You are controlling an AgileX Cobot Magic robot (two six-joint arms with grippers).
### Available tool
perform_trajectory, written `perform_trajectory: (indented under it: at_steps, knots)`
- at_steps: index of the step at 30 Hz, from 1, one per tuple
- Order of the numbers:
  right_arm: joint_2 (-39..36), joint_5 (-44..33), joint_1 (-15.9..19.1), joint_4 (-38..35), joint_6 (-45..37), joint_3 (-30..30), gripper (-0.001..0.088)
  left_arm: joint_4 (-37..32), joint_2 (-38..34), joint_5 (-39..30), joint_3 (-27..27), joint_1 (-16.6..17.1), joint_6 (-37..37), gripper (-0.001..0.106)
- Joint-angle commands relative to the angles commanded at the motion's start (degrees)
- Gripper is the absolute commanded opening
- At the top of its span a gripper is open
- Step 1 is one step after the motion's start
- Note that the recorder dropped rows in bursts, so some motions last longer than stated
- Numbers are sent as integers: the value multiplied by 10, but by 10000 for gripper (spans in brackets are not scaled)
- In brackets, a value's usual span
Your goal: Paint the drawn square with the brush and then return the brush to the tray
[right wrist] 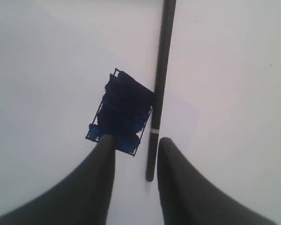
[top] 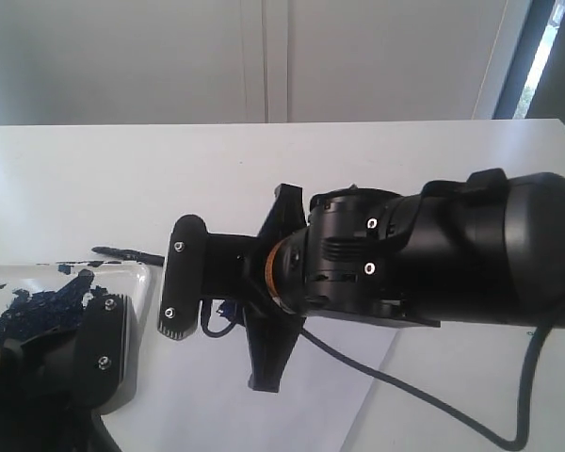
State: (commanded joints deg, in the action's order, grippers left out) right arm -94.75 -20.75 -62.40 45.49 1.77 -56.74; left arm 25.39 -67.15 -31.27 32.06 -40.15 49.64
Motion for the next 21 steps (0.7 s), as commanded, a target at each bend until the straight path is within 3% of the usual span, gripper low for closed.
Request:
perform_trajectory:
  at_steps: [8,14,18,21]
  knots:
    - [5,-1,32,32,146,-1,306,2,0,2,0,0,-2,207]
    - [59,-19,31,44,234,-1,253,2,0,0,0,0,-2,208]
    - [121,-16,31,44,271,-1,154,2,0,51,0,0,-19,208]
    - [169,-4,31,45,307,-1,3,2,1,128,0,0,-99,208]
